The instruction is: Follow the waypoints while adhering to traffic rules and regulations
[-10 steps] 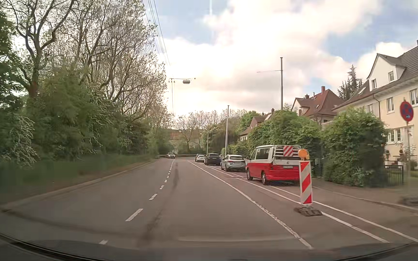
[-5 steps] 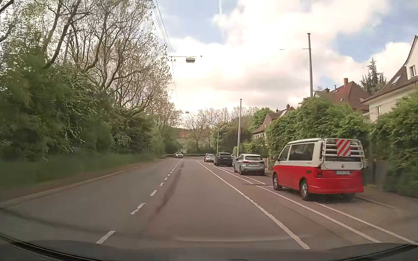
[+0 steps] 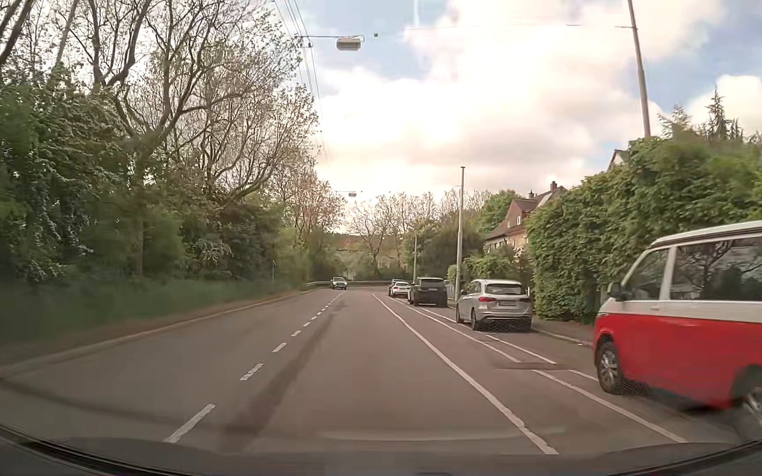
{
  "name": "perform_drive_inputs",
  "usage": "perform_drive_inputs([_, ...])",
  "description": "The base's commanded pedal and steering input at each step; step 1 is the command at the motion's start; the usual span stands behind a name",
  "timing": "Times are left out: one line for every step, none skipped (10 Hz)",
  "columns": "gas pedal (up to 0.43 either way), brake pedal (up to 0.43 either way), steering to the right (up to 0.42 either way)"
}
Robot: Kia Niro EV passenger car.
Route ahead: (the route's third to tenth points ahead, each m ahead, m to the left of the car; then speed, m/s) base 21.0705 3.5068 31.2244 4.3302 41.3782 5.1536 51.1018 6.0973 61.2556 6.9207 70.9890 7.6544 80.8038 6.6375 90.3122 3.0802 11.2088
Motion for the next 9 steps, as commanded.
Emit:
perform_drive_inputs([0.118,0.0,-0.028])
perform_drive_inputs([0.118,0.0,-0.027])
perform_drive_inputs([0.118,0.0,-0.026])
perform_drive_inputs([0.118,0.0,-0.026])
perform_drive_inputs([0.118,0.0,-0.025])
perform_drive_inputs([0.118,0.0,-0.023])
perform_drive_inputs([0.118,0.0,-0.02])
perform_drive_inputs([0.118,0.0,-0.017])
perform_drive_inputs([0.118,0.0,-0.014])
